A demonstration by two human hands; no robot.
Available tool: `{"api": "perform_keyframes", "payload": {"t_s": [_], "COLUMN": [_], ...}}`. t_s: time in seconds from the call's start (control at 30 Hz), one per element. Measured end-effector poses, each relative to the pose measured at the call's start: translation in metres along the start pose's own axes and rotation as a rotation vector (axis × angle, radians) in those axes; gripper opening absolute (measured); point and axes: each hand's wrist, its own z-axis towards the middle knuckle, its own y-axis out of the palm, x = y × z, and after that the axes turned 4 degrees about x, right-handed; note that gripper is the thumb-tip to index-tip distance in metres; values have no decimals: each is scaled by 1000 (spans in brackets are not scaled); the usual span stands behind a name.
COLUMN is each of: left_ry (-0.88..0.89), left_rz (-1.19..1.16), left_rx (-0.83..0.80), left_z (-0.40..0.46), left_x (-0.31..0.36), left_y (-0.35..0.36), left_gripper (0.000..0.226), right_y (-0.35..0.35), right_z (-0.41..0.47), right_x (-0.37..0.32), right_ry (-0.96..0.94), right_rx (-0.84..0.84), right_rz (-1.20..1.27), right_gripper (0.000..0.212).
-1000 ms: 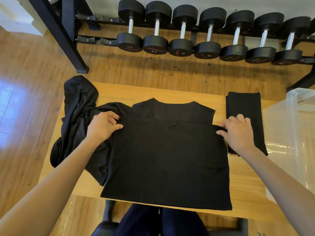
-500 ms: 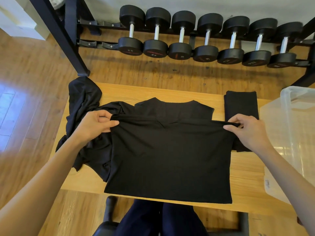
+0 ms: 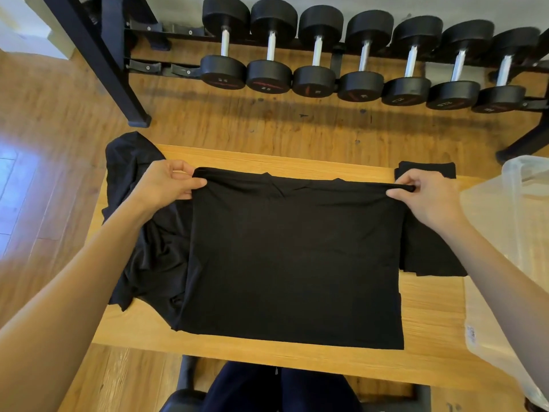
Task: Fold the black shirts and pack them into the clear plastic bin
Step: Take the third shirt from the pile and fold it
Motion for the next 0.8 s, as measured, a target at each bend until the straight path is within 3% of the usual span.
{"api": "perform_keyframes", "payload": {"t_s": [0.57, 0.8], "left_ry": [-121, -80], "left_rz": [-77, -127], "left_rx": [16, 129], "left_z": [18, 29], "left_x": [-3, -25], "left_y": [3, 33], "left_gripper": [14, 6], "right_y": [11, 44], "right_z": [24, 29], "right_x": [9, 19], "right_ry": [-1, -78], "right_rx": [58, 132], "right_rz": [-125, -269], "right_gripper": [21, 23]}}
